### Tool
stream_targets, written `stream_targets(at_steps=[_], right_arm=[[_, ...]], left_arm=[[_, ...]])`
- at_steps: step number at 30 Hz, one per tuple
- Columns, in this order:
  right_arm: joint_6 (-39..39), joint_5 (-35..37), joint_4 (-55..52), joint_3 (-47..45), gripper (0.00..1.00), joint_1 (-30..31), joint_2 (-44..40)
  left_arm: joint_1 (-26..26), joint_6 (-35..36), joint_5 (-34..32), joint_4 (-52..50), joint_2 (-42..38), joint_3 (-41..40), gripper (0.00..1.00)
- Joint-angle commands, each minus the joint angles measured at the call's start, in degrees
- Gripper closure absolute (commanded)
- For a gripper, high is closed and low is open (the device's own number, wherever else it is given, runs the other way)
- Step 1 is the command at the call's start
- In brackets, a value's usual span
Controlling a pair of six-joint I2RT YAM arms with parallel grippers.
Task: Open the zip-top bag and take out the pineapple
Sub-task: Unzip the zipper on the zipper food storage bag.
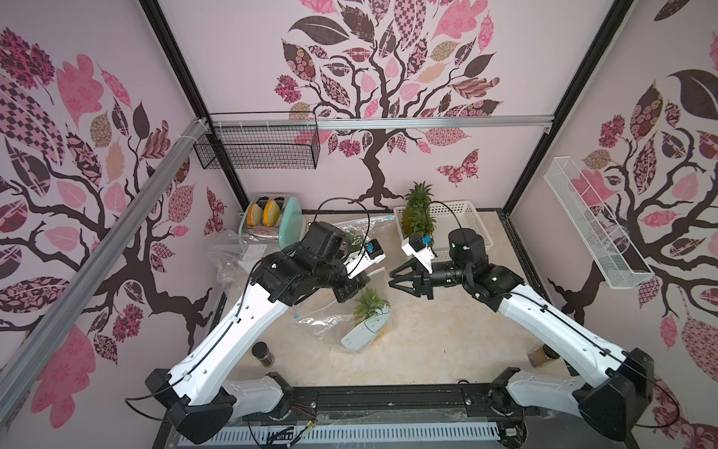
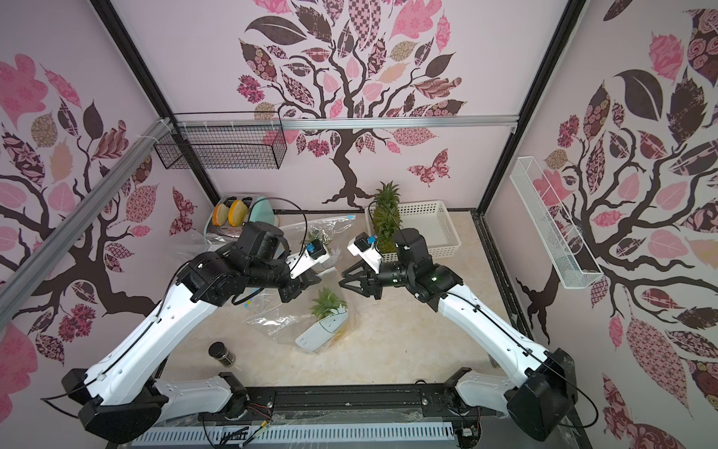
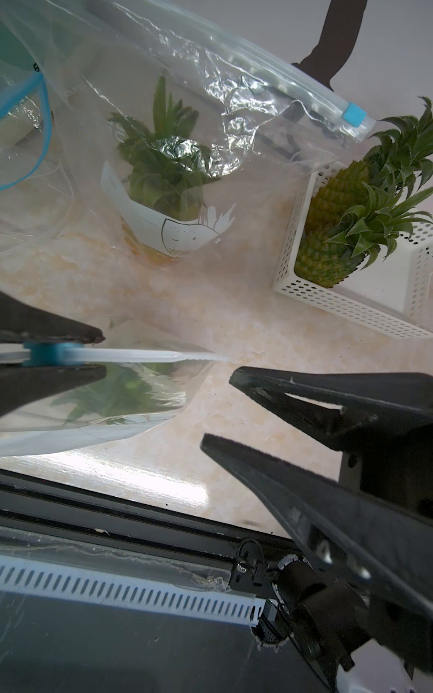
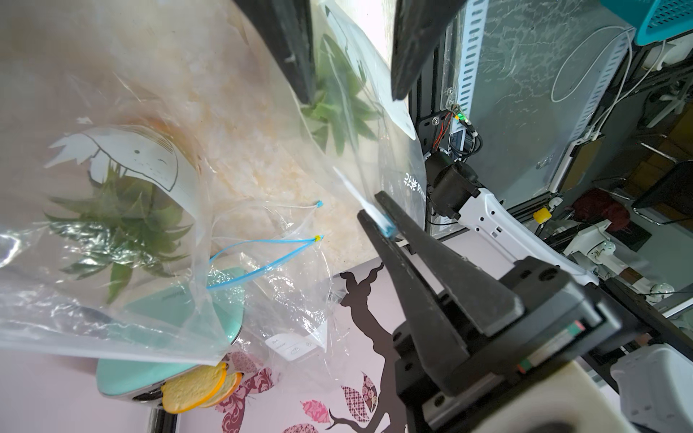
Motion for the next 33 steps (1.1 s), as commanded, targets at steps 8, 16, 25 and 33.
stream_targets(at_steps=[8,16,25,33], right_arm=[[2.59,-5.72,6.94,5.51,0.64,1.18,4.49],[4.57,-8.58,9.60,5.72,0.88,2.07,7.08],[6.55,-3.47,12.09,4.35,1.00,2.25,5.57],[7.23,-0.60,12.42,3.72,1.00,2.25,4.72]], left_arm=[[0.14,1.58,2.21,1.03,0.63,1.16,1.00],[0.21,0.62,1.71,3.06,0.07,-0.43,1.00],[0.15,-0.02,-0.22,3.99,-0.70,-1.23,0.75],[0.18,0.23,0.13,4.19,-0.76,-0.90,0.92]])
